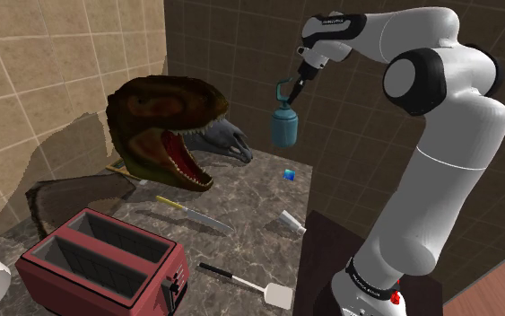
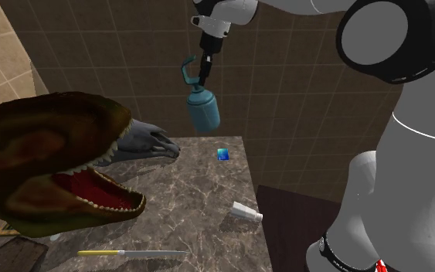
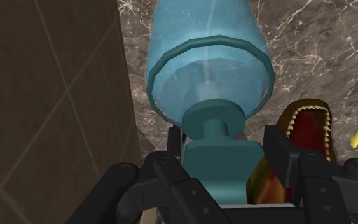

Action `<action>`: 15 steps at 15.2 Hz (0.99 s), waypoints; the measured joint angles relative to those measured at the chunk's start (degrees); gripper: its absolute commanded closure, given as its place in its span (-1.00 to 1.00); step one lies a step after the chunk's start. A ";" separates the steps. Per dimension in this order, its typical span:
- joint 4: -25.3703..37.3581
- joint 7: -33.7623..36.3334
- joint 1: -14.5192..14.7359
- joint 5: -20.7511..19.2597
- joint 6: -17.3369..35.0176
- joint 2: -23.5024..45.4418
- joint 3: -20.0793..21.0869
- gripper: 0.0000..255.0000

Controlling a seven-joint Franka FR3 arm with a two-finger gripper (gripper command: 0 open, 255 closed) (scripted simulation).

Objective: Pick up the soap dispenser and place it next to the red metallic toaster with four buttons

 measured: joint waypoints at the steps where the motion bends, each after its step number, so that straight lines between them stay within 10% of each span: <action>1: 0.92 0.29 -0.03 -0.07 -0.83 0.04 -0.02 1.00; 15: 13.62 2.25 -1.65 0.73 -11.93 2.06 -0.58 1.00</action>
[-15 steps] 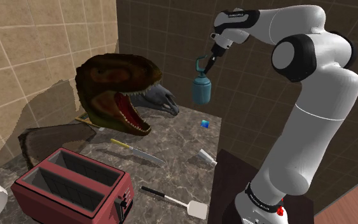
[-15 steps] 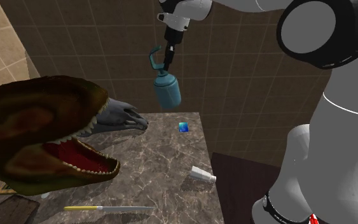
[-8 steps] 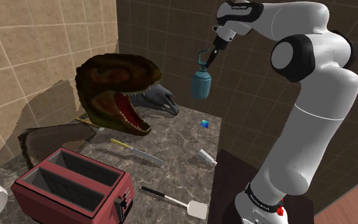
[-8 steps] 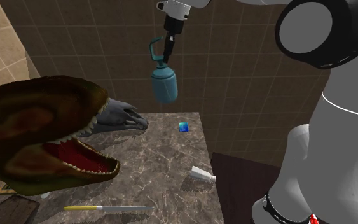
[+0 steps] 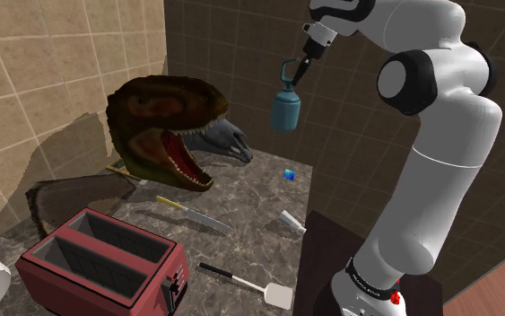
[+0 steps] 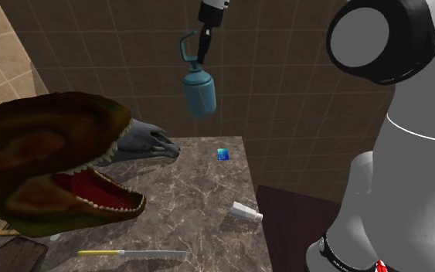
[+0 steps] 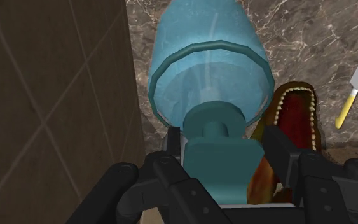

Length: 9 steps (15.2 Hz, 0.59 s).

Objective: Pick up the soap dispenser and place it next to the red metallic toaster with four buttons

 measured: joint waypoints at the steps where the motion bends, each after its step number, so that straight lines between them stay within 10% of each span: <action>1: 1.10 0.09 -0.22 0.24 -0.83 0.37 -0.03 1.00; 6: 6.76 0.31 -1.65 1.55 -5.24 2.16 -0.32 1.00; 9: 1.61 3.91 2.30 -2.59 -3.03 -3.11 0.66 1.00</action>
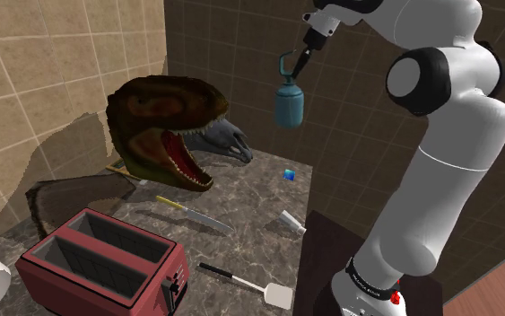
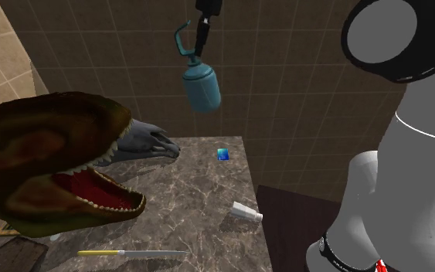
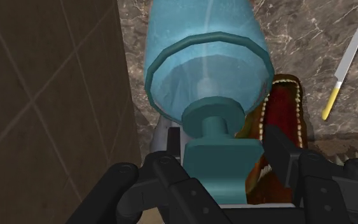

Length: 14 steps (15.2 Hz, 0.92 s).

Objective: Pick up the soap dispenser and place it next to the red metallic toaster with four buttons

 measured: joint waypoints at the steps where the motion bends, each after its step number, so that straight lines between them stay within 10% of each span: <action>1: -2.26 1.53 1.37 -1.70 1.04 -2.17 0.60 1.00; 14: -26.20 24.69 8.59 -17.29 8.75 -26.02 16.52 1.00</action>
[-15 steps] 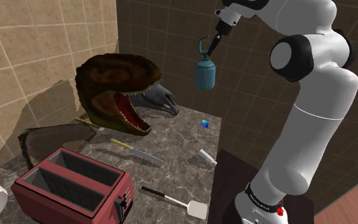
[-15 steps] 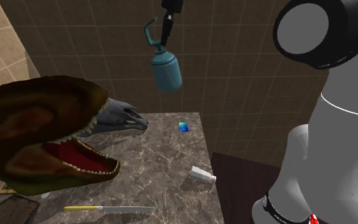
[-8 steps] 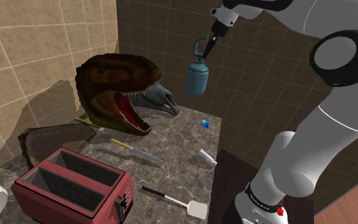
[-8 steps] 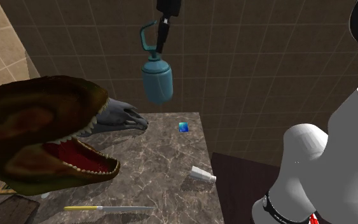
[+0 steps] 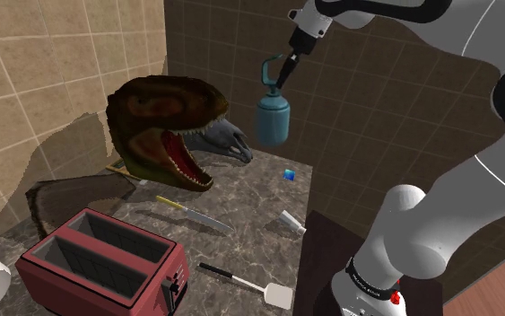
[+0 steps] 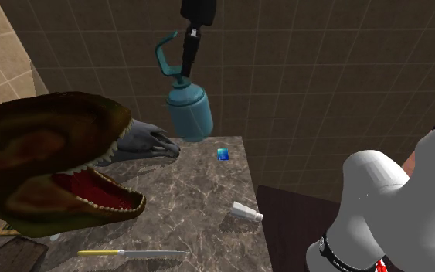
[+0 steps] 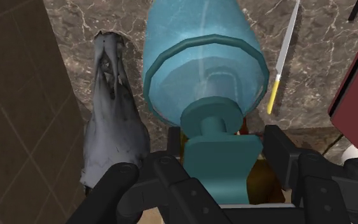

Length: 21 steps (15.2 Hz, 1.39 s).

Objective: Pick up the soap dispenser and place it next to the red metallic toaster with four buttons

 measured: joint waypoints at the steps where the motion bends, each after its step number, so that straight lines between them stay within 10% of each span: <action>1: -1.06 1.67 0.26 -0.33 0.33 -0.88 1.33 1.00; 21: -10.68 30.87 5.98 -0.06 2.34 -9.50 25.24 1.00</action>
